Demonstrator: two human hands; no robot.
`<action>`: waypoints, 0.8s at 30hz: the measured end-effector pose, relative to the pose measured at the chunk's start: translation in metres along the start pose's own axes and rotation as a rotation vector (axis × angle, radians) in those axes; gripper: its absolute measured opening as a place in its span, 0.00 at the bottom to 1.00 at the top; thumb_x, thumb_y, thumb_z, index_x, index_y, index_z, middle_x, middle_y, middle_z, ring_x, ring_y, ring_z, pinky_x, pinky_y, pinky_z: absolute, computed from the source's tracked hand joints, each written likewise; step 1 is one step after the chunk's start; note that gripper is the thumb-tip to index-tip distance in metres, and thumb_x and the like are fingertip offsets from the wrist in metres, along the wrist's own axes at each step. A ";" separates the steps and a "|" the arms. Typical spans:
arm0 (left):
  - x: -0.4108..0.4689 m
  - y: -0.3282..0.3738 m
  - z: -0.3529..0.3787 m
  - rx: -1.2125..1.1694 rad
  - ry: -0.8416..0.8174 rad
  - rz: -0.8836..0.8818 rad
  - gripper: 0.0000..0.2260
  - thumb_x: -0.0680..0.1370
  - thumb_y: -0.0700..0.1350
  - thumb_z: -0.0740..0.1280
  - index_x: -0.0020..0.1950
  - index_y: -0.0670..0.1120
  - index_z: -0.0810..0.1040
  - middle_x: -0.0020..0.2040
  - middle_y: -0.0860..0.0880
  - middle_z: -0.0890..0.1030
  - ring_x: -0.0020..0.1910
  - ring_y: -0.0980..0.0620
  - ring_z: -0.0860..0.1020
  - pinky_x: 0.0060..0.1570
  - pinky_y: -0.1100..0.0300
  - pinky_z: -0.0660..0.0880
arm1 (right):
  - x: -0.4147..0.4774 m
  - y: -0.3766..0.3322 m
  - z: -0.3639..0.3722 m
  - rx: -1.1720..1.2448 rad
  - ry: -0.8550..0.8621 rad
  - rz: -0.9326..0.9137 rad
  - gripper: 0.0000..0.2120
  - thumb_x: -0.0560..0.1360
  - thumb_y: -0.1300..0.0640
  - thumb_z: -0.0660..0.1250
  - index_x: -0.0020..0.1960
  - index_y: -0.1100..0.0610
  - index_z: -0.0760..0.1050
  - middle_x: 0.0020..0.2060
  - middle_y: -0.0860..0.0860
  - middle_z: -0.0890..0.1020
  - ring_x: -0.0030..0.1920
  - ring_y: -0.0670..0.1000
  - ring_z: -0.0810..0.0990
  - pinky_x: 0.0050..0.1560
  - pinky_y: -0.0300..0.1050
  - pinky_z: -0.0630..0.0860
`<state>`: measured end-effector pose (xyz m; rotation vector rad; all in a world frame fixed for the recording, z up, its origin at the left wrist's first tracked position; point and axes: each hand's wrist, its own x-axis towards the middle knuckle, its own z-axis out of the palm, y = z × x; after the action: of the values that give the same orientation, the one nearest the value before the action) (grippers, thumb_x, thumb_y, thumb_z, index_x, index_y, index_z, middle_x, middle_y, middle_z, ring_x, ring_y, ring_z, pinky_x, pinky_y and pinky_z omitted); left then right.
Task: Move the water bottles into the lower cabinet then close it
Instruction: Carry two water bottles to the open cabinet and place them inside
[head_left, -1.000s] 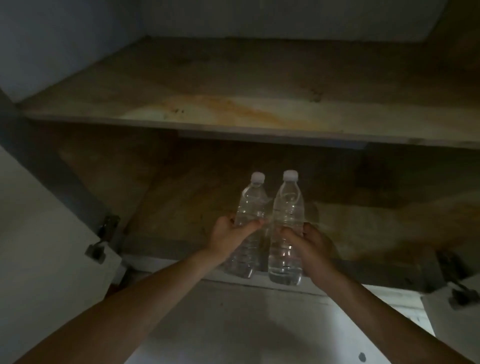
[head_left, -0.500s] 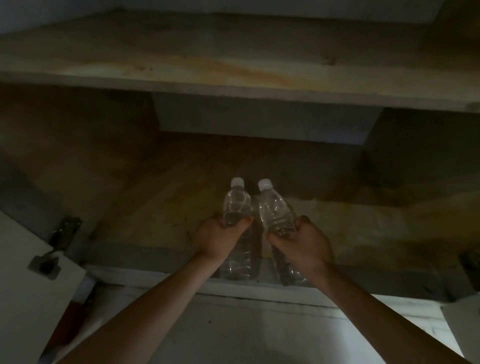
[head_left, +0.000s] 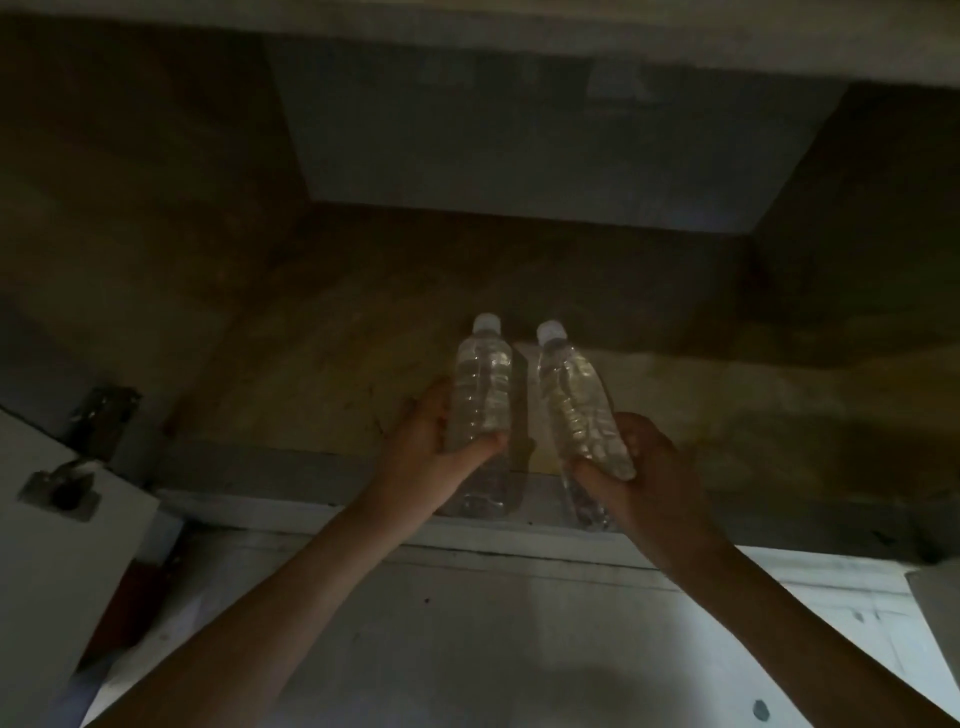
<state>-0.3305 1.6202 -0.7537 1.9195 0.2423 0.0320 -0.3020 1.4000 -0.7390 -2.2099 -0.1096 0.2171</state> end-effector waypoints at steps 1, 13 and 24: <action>-0.012 -0.002 -0.003 -0.065 -0.034 0.009 0.24 0.72 0.52 0.76 0.66 0.58 0.73 0.56 0.55 0.82 0.54 0.58 0.81 0.55 0.53 0.79 | -0.012 0.003 -0.003 0.056 -0.032 -0.021 0.15 0.73 0.49 0.73 0.58 0.47 0.76 0.49 0.42 0.82 0.49 0.43 0.82 0.49 0.36 0.78; -0.039 -0.016 -0.008 -0.326 -0.109 -0.033 0.37 0.69 0.33 0.77 0.74 0.48 0.68 0.63 0.54 0.81 0.62 0.58 0.79 0.56 0.67 0.75 | -0.038 0.013 0.012 0.138 0.081 -0.199 0.25 0.69 0.51 0.76 0.65 0.44 0.75 0.47 0.32 0.83 0.51 0.32 0.79 0.46 0.23 0.72; -0.008 -0.008 -0.002 -0.371 -0.065 -0.038 0.31 0.68 0.30 0.76 0.68 0.49 0.73 0.53 0.59 0.84 0.55 0.62 0.81 0.50 0.71 0.76 | -0.012 -0.005 0.027 0.467 0.027 -0.127 0.25 0.70 0.67 0.75 0.65 0.55 0.77 0.52 0.46 0.86 0.52 0.43 0.84 0.50 0.33 0.79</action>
<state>-0.3400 1.6232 -0.7599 1.5437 0.2126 -0.0107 -0.3191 1.4223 -0.7495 -1.7338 -0.1654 0.1266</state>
